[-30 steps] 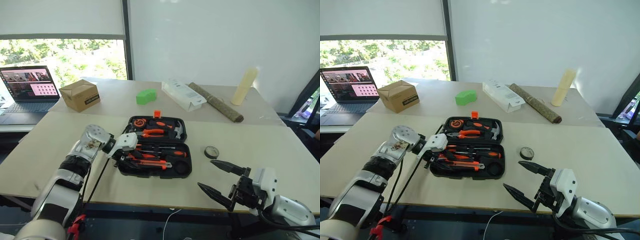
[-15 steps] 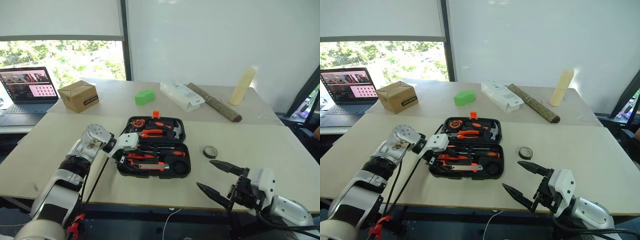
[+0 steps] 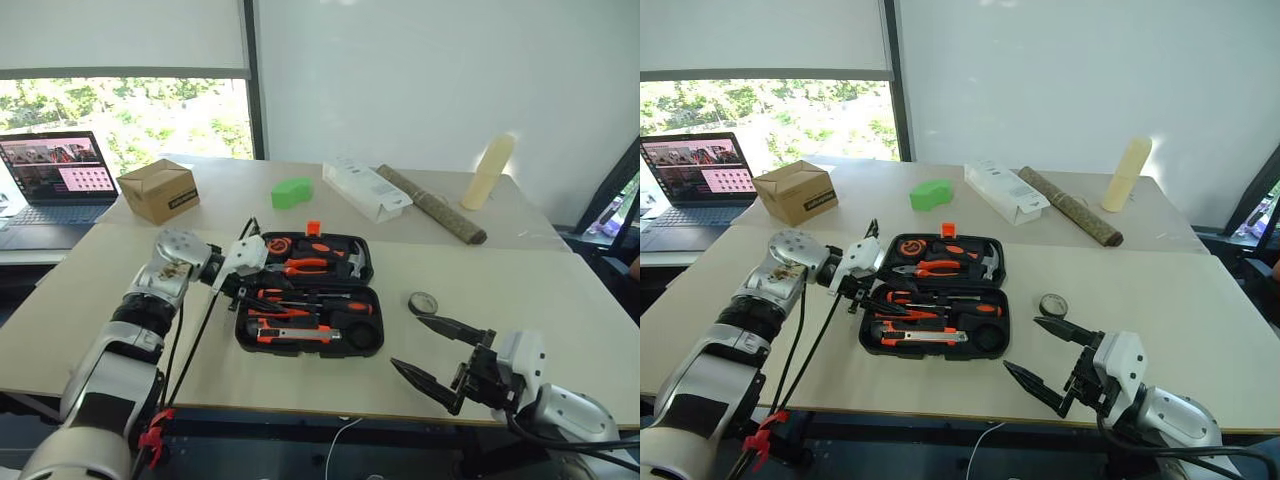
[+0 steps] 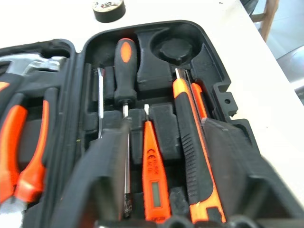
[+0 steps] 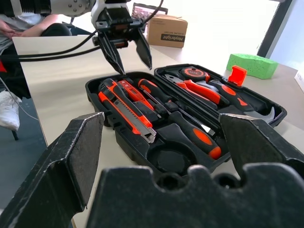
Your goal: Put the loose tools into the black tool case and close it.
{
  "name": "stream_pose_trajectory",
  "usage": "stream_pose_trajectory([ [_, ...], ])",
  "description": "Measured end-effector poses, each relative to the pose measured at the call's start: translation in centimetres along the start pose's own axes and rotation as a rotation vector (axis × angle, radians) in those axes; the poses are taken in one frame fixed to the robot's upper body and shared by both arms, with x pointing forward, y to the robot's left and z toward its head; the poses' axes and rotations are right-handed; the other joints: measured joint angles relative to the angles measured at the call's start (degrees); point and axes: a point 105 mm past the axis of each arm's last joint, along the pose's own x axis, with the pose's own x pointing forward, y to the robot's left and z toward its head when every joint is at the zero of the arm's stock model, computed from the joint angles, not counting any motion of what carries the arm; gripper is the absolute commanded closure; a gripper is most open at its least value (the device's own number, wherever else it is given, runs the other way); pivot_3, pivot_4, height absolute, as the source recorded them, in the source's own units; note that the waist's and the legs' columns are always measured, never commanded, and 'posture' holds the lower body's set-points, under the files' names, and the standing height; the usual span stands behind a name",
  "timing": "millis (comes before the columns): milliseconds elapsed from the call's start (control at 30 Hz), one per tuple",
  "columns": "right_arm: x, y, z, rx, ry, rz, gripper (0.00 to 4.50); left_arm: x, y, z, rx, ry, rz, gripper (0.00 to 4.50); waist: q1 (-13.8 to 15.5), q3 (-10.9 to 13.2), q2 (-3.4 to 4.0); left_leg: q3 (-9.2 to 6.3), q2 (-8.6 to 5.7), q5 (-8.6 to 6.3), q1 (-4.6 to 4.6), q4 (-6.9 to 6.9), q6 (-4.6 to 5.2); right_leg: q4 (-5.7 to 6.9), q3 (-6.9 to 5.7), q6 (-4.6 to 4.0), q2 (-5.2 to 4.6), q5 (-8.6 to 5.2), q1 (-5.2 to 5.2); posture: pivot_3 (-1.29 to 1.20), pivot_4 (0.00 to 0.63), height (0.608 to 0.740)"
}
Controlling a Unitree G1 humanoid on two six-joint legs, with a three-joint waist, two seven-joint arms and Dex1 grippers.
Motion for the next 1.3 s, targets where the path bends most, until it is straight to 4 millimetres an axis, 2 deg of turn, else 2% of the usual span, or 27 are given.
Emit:
stream_pose_trajectory([
  [67, 0.0, 0.0, 0.0, 0.000, 0.000, 0.000, 0.00, 0.6, -0.3, -0.4, 0.004, 0.002, -0.010, 4.33, 0.0, 0.0, 0.00, 0.00, -0.01, 0.00, 0.00, 0.00, 0.00, 0.00, 0.00, 0.00, 0.00, 0.00, 0.00, 0.00, 0.150, 0.740],
  [100, 0.0, 0.0, 0.0, 0.000, 0.000, 0.000, 0.00, 0.9, -0.5, -0.6, 0.001, 0.002, -0.012, 4.45, 0.0, 0.0, 0.00, 0.00, 0.00, 0.00, 0.00, 0.01, 0.00, 0.01, 0.00, 0.00, 0.00, 0.00, 0.00, 0.00, 0.150, 0.740],
  [333, 0.0, 0.0, 0.0, 0.000, 0.000, -0.001, 0.00, 1.5, -1.2, -1.9, -0.008, 0.027, -0.016, 4.45, 0.0, 0.0, 0.00, -0.01, 0.01, 0.00, 0.01, 0.01, 0.00, 0.02, 0.00, 0.00, 0.01, 0.00, 0.00, 0.00, 0.150, 0.740],
  [567, -0.1, 0.1, -0.1, 0.008, 0.003, -0.004, 0.00, 1.7, -1.1, -2.1, 0.029, 0.058, 0.004, 4.45, 0.0, 0.0, 0.00, -0.01, 0.01, 0.00, 0.08, 0.02, 0.00, 0.04, 0.00, 0.00, 0.00, 0.01, 0.07, 0.00, 0.150, 0.740],
  [900, -0.2, 0.2, -0.3, 0.015, 0.007, -0.009, 0.00, 2.5, -1.4, -2.8, 0.087, 0.154, 0.036, 4.45, 0.1, -0.1, 0.20, -0.07, 0.04, -0.06, 0.87, -0.02, 0.08, -0.04, 0.03, 0.06, -0.08, -0.06, 0.86, 0.00, 0.150, 0.740],
  [1233, -2.6, -0.5, -1.0, 0.011, 0.083, -0.085, 0.00, 2.5, -1.6, -3.8, 0.062, 0.152, 0.049, 4.45, 0.0, -0.6, 0.67, -0.03, 0.00, -0.07, 1.01, -0.18, 0.09, -0.07, 0.10, 0.06, -0.07, -0.10, 0.92, 0.00, 0.150, 0.740],
  [1300, -3.5, -0.7, -1.2, 0.008, 0.104, -0.115, 0.00, 2.7, -1.7, -3.8, 0.053, 0.105, 0.065, 4.45, 0.0, -0.7, 0.86, -0.02, 0.01, -0.07, 1.01, -0.19, 0.09, -0.06, 0.15, 0.39, -0.09, -0.30, 0.89, 0.00, 0.150, 0.740],
])
